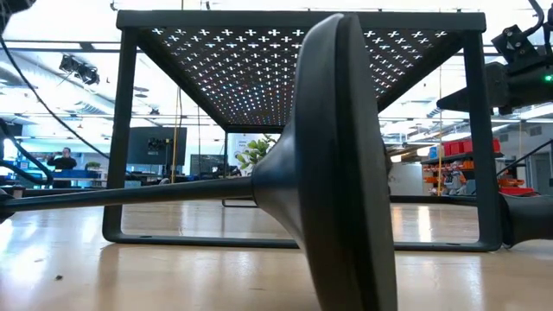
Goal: Pick & Place candle stick holders
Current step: Align the green glass candle holder with the purple glass candle holder on the shelf
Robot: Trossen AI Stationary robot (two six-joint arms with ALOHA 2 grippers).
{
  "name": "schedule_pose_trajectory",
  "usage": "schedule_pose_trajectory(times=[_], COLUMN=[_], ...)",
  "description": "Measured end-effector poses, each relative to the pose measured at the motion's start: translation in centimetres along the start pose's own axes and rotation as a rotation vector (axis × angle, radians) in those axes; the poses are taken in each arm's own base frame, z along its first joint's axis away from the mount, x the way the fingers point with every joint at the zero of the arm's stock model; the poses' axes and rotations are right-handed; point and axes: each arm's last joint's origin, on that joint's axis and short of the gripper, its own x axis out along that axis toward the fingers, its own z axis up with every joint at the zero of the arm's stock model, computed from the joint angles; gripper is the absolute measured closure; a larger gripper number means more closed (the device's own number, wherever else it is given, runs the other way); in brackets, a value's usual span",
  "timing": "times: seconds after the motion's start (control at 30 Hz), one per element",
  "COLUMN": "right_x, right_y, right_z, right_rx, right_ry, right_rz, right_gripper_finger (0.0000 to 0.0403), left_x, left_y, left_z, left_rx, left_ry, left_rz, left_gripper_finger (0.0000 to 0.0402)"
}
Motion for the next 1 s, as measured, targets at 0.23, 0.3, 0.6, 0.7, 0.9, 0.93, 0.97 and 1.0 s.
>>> schedule_pose_trajectory(times=[0.23, 0.3, 0.6, 0.7, 0.9, 0.93, 0.97, 1.0], right_x=[0.0, 0.0, 0.0, 0.0, 0.0, 0.0, 0.0, 0.0], right_y=[0.0, 0.0, 0.0, 0.0, 0.0, 0.0, 0.0, 0.0], right_z=[0.0, 0.0, 0.0, 0.0, 0.0, 0.0, 0.0, 0.0], right_rx=[0.004, 0.004, 0.004, 0.005, 0.004, 0.004, 0.004, 0.004], right_ry=[-0.002, -0.002, -0.002, -0.002, -0.002, -0.002, -0.002, -0.002], right_rz=[0.0, 0.0, 0.0, -0.001, -0.001, -0.001, 0.0, -0.001], right_gripper_finger=[0.0273, 0.0273, 0.0273, 0.0273, 0.0273, 0.0273, 0.0273, 0.0273], left_x=[2.3, 2.6, 2.7, 2.6, 2.6, 2.6, 2.7, 2.7], left_y=[-1.4, -1.6, -1.9, -1.9, -1.8, -1.9, -1.9, -1.8], left_z=[-1.9, -2.1, -2.5, -2.4, -2.1, -2.0, -1.9, -1.8], left_rx=[0.042, 0.041, 0.023, 0.029, 0.04, 0.037, 0.036, 0.037], left_ry=[-0.057, -0.08, -0.242, -0.284, -0.357, -0.367, -0.373, -0.376], left_rz=[0.064, 0.06, 0.038, 0.041, 0.045, 0.046, 0.049, 0.054], left_gripper_finger=[0.022, 0.022, 0.022, 0.022, 0.022, 0.022, 0.022, 0.022])
